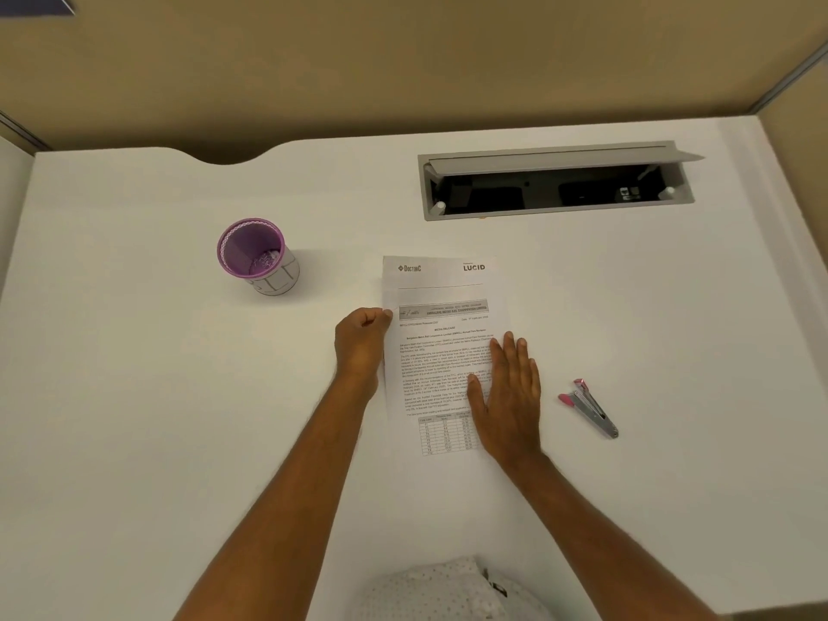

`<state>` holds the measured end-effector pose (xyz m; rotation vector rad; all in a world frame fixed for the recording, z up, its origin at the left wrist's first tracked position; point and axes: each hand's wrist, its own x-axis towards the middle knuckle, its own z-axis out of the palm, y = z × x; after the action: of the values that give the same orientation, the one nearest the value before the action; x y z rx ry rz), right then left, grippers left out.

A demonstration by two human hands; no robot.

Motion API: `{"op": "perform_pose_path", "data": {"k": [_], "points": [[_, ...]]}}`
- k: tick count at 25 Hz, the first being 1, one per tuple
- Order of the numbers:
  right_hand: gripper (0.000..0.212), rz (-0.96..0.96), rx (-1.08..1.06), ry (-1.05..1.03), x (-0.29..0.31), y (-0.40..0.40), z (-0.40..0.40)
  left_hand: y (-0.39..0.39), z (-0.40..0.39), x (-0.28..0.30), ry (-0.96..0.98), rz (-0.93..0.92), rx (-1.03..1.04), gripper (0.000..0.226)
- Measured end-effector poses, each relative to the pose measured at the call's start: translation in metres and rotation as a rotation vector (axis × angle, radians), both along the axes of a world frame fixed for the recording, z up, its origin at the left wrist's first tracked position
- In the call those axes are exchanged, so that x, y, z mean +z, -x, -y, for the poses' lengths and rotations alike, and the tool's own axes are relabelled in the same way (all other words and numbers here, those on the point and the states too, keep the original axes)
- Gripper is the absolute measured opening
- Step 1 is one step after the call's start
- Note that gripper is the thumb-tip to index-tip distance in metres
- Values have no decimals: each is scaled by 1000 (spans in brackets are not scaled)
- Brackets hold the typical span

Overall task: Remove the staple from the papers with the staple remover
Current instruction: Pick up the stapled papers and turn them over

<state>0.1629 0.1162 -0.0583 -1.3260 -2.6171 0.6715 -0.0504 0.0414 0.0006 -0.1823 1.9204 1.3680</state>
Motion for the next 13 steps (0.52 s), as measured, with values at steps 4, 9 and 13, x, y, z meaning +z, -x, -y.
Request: {"op": "perform_pose_path", "data": {"k": [4,9,13], "points": [[64,-109,-26,134,29,27,18,-11,8,15,-90,65,-13,19],[64,-370,-85,364,80,62,60,-35,16,53,-237,75,-45,20],[56,-412,-112,360,107,54,70,-52,26,80,-312,-5,-137,21]]}}
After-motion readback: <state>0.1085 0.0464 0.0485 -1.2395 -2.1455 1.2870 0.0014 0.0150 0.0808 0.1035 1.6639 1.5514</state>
